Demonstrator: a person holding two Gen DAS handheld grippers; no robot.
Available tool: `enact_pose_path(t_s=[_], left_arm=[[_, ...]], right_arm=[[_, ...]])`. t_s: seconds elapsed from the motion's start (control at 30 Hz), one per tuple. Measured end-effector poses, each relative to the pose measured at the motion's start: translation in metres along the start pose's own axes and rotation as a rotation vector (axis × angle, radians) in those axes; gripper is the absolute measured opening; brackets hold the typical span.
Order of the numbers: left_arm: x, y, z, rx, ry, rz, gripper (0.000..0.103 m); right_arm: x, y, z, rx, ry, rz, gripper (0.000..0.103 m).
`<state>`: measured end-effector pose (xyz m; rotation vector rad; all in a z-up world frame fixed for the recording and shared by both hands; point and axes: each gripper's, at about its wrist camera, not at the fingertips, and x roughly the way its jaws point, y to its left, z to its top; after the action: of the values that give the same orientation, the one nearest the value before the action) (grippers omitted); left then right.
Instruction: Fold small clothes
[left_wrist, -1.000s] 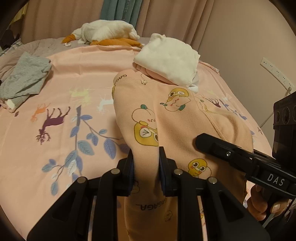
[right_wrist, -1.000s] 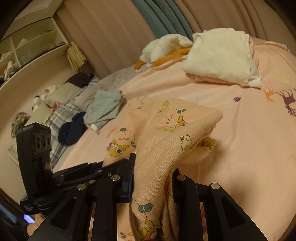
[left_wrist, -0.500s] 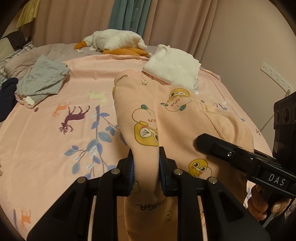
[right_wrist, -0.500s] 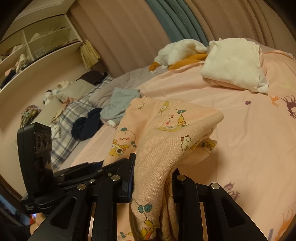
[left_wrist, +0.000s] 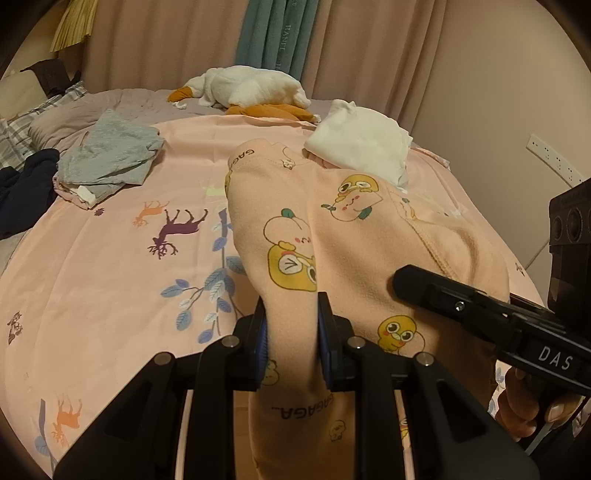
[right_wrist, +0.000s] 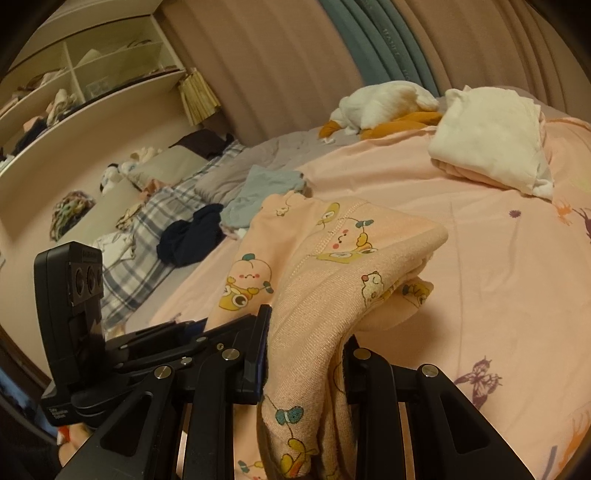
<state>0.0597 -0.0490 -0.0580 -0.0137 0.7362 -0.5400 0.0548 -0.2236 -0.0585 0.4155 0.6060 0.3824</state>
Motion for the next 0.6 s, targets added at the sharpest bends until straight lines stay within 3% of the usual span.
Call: enact_pose_path(t_s=[0.6], left_arm=[[-0.010,0.020,-0.003,-0.036,-0.023,0.029,0.022]], right_arm=[[0.017,0.019,0.006,-0.044,0.035,0.019,0.027]])
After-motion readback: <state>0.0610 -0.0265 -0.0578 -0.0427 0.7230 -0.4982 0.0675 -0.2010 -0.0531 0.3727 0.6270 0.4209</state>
